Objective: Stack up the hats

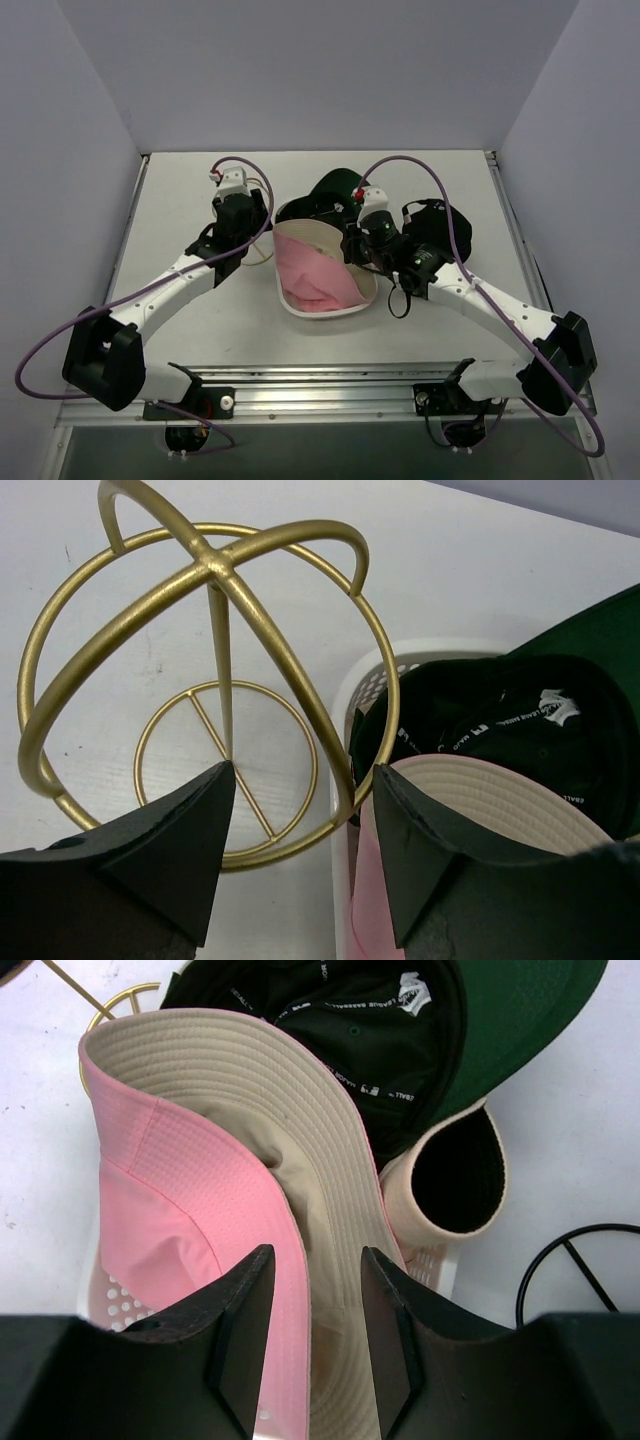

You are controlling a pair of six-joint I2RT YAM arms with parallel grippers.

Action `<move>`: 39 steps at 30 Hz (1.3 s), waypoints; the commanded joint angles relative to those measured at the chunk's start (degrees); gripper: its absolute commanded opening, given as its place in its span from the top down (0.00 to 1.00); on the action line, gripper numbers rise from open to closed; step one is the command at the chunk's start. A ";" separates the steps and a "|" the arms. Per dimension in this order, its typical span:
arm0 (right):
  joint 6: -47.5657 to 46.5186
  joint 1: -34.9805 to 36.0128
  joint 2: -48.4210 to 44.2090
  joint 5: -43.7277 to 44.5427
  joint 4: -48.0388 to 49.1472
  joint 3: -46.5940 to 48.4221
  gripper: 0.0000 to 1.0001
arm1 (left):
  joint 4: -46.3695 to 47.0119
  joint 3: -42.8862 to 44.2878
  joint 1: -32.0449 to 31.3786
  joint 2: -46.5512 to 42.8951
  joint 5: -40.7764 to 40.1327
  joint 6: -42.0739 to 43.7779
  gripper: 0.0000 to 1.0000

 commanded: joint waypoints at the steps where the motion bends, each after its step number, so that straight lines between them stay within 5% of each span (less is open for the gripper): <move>1: -0.96 0.74 0.77 -0.42 4.22 0.16 0.64 | 5.63 2.41 1.02 1.69 1.95 0.97 0.35; 14: -1.84 2.33 3.06 0.63 4.32 0.51 0.64 | 1.68 -1.36 1.19 -1.90 -2.17 1.50 0.77; 27: -2.11 3.21 3.59 0.98 4.06 0.42 0.63 | -5.17 -6.20 1.02 -11.66 -1.74 1.24 0.95; 39: -4.48 3.56 7.27 -5.94 4.23 0.95 0.59 | -16.43 -6.29 -1.44 -13.24 -7.18 -0.35 0.94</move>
